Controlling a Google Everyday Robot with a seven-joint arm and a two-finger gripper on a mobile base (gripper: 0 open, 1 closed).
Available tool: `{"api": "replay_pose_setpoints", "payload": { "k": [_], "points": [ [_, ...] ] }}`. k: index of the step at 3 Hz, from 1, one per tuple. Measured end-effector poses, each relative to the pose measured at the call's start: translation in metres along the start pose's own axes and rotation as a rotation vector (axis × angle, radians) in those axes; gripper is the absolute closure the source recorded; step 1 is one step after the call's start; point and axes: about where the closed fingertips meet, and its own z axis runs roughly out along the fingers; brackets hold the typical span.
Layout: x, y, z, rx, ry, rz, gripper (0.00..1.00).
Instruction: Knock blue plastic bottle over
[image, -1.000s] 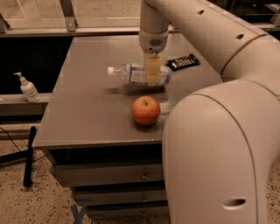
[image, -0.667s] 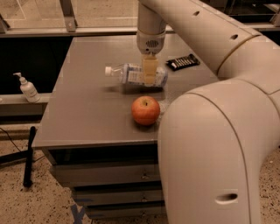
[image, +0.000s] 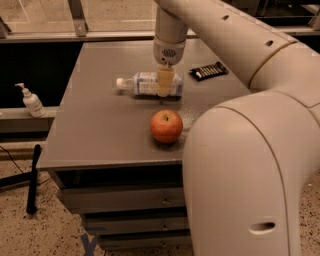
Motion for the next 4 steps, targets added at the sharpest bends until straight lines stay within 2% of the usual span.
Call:
{"api": "replay_pose_setpoints", "payload": {
  "k": [1, 2, 3, 4],
  "points": [
    [-0.002, 0.004, 0.003, -0.005, -0.020, 0.035, 0.00],
    [0.002, 0.006, -0.003, 0.002, -0.090, 0.099, 0.00],
    [0.018, 0.011, -0.021, 0.038, -0.236, 0.192, 0.00],
    [0.047, 0.016, -0.047, 0.115, -0.438, 0.276, 0.00]
  ]
}}
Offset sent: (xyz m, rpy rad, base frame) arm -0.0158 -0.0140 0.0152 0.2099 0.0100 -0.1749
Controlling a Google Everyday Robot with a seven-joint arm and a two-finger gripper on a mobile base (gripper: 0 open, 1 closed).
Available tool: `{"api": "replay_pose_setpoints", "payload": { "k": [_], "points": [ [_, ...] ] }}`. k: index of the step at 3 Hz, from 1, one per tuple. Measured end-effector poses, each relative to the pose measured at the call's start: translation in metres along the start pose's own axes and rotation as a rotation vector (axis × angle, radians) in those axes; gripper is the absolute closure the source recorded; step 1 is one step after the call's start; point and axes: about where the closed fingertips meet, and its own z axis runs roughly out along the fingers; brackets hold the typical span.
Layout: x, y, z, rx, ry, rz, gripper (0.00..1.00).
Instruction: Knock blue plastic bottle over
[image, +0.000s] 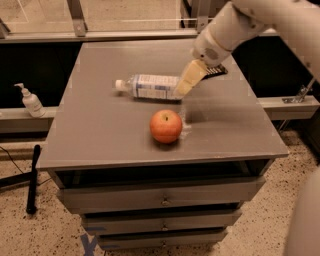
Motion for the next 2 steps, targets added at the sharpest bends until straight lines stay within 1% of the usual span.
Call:
{"api": "replay_pose_setpoints", "payload": {
  "k": [1, 2],
  "points": [
    [0.018, -0.009, -0.037, 0.088, -0.216, 0.059, 0.00],
    [0.044, -0.019, -0.076, 0.191, -0.417, 0.104, 0.00]
  ]
}}
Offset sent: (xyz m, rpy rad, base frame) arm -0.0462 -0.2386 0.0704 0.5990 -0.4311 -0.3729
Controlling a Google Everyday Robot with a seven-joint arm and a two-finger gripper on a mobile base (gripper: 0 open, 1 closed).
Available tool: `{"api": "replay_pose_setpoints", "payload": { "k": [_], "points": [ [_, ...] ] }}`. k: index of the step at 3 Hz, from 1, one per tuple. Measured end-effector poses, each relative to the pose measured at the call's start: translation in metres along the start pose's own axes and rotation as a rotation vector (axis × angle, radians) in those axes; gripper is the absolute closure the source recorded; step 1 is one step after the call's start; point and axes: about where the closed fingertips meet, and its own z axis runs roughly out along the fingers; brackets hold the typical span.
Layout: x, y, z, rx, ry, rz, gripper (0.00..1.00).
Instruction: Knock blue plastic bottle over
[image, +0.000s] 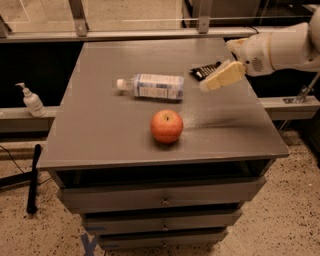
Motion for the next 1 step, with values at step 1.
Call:
{"api": "replay_pose_setpoints", "payload": {
  "k": [1],
  "points": [
    [0.0168, -0.0131, -0.0501, 0.074, -0.049, 0.039, 0.00]
  ]
}}
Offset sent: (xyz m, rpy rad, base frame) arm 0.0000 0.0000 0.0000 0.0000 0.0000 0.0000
